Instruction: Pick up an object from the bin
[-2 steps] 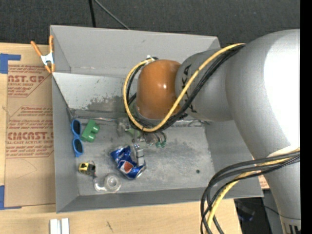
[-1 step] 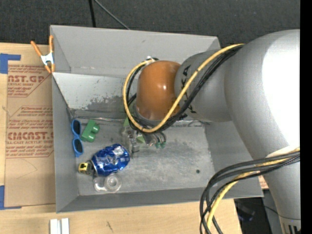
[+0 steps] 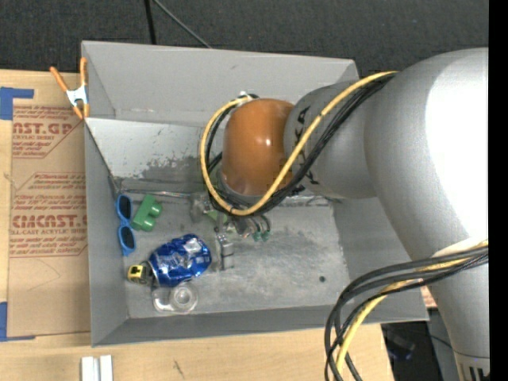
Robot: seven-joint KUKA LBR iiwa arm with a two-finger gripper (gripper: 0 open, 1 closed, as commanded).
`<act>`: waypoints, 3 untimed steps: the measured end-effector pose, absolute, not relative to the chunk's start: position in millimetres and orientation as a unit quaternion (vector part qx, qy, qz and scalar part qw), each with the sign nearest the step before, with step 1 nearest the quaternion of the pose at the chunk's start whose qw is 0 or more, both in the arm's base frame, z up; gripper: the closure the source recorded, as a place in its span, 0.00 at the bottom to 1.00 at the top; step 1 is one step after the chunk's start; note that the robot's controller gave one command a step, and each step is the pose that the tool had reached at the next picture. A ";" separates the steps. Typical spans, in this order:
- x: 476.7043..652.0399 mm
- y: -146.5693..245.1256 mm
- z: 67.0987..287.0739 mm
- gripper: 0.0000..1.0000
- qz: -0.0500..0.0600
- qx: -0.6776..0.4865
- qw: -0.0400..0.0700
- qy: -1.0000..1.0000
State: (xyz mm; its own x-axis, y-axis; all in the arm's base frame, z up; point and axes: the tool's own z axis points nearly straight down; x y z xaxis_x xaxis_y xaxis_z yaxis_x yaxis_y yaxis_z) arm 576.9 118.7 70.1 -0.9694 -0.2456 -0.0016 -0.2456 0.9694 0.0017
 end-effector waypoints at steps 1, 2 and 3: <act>575.6 188.1 78.8 0.00 0.002 -0.193 0.002 0.981; 576.4 185.8 79.5 1.00 0.002 -0.191 0.002 0.982; 542.0 195.9 230.1 1.00 0.001 -0.193 0.005 0.981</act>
Offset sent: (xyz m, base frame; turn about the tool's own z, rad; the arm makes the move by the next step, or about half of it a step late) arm -0.0012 0.0651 0.0082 -0.1365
